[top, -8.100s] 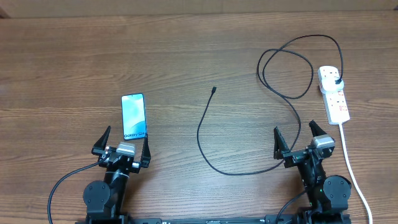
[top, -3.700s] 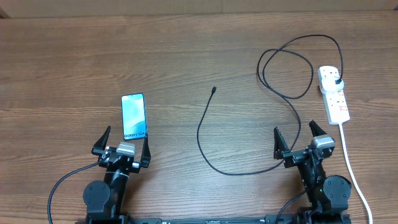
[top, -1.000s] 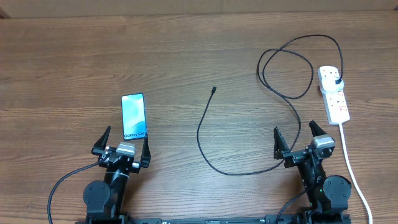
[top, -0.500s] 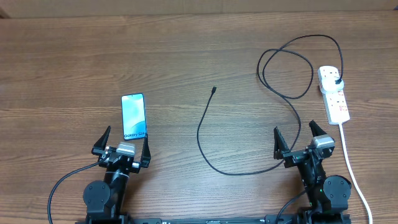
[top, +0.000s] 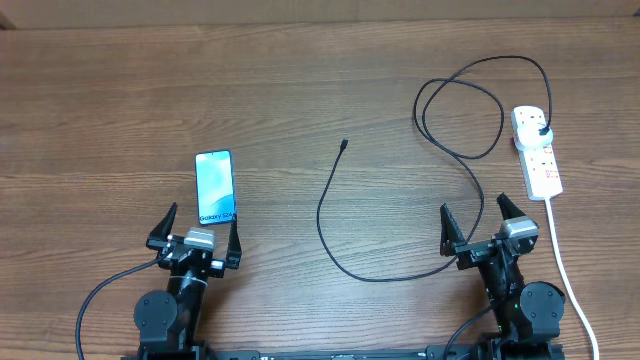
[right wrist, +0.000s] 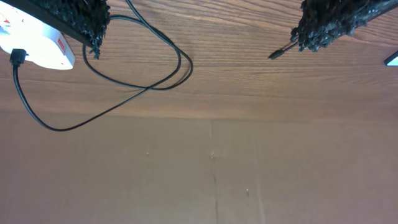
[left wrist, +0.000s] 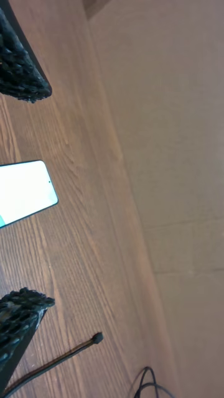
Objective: Plug charger to phone and switch on socket
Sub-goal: 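Move the left gripper over the phone and lower onto it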
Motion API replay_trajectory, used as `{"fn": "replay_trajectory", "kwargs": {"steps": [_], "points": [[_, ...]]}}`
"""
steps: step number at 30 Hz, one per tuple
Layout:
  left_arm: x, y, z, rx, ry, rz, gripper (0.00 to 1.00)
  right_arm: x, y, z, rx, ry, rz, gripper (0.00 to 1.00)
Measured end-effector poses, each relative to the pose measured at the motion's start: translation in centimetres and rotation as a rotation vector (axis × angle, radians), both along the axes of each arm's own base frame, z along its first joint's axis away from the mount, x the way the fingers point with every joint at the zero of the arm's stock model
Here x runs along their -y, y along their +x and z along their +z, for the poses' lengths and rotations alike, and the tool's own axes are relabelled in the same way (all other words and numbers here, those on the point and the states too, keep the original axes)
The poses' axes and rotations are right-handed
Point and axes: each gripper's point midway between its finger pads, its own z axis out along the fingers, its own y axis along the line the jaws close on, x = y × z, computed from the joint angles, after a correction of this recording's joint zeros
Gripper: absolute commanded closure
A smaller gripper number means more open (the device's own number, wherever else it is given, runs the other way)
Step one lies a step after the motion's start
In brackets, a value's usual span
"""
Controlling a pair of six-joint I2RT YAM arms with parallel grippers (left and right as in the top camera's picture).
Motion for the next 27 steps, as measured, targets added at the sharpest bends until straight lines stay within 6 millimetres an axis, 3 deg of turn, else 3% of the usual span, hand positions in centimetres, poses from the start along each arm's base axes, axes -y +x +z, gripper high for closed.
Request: {"fn": "replay_trajectory", "kwargs": {"steps": [7, 10, 19, 27], "points": [[-0.6, -0.3, -1.9, -0.155, -0.017, 0.037, 0.0, 0.0, 0.0, 0.0, 0.0, 0.0, 0.0, 0.0], [-0.7, -0.3, -1.7, -0.239, -0.01, 0.044, 0.0, 0.0, 0.0, 0.0, 0.0, 0.0, 0.0, 0.0], [-0.6, 2.8, 4.8, -0.373, -0.009, 0.034, 0.0, 0.0, 0.0, 0.1, 0.002, 0.001, 0.0, 0.0], [1.2, 5.9, 9.5, -0.632, -0.062, -0.072, 0.0, 0.0, 0.0, 0.1, 0.002, 0.0, 0.0, 0.0]]}}
